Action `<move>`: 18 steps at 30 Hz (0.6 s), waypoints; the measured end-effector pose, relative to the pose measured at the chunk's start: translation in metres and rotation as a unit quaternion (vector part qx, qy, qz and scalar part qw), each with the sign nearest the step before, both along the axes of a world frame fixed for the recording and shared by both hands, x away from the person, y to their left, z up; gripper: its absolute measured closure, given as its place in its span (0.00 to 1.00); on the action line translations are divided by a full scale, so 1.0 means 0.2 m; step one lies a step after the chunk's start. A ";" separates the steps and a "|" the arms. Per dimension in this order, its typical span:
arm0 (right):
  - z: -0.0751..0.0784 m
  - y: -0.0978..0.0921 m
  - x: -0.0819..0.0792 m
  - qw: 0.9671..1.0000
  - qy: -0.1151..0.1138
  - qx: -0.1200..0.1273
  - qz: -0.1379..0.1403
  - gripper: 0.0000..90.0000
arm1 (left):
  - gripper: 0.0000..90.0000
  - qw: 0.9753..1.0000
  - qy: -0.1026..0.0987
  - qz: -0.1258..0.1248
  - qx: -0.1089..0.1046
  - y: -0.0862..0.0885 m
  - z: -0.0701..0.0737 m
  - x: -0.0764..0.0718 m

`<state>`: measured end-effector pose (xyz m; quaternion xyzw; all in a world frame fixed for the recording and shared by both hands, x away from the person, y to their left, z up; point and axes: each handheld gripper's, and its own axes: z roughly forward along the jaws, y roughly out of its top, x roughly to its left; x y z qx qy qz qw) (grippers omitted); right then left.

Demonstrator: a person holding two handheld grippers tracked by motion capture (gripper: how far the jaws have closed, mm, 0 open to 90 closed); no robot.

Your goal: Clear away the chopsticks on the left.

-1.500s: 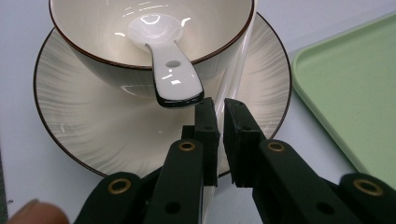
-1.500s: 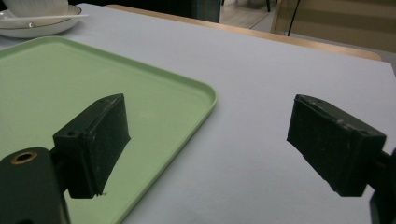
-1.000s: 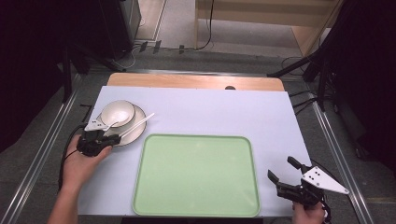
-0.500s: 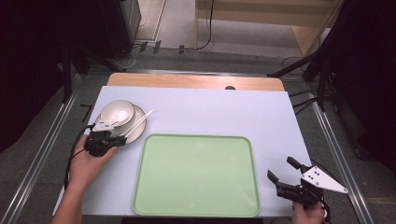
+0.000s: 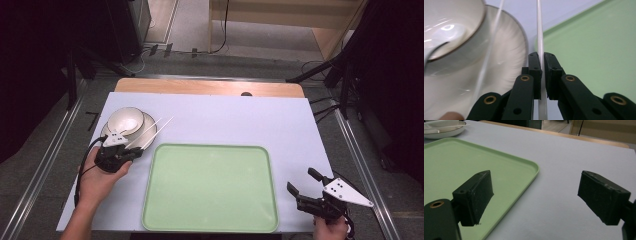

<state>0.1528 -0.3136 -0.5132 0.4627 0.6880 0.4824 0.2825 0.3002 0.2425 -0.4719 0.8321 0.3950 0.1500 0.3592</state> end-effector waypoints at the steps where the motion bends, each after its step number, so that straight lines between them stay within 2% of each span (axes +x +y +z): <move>1: 0.00 0.00 0.00 1.000 0.000 0.000 0.000 0.15 | 0.95 1.000 0.001 -0.004 -0.002 -0.03 0.00 -0.02; 4: 0.00 0.00 0.00 1.000 0.000 -0.001 0.000 0.15 | 0.95 1.000 0.013 -0.016 -0.006 -0.12 -0.03 -0.10; 5: 0.00 0.00 0.00 1.000 0.000 0.000 0.001 0.15 | 0.95 0.999 0.029 -0.027 -0.011 -0.15 -0.04 -0.13; 6: 0.00 0.00 0.00 1.000 0.000 0.000 0.001 0.15 | 0.95 0.999 0.036 -0.033 -0.013 -0.18 -0.05 -0.15; 9: 0.00 0.00 0.00 1.000 -0.001 -0.001 0.000 0.15 | 0.95 0.997 0.059 -0.037 -0.029 -0.23 -0.08 -0.20; 10: 0.01 0.00 0.00 1.000 -0.001 0.000 0.000 0.15 | 0.95 0.996 0.070 -0.037 -0.035 -0.25 -0.09 -0.22; 14: 0.00 -0.01 0.00 1.000 -0.002 0.000 0.001 0.15 | 0.95 0.994 0.092 -0.027 -0.044 -0.28 -0.15 -0.26; 18: 0.00 0.00 0.00 1.000 -0.001 0.001 0.003 0.15 | 0.95 0.994 0.103 -0.019 -0.040 -0.30 -0.19 -0.28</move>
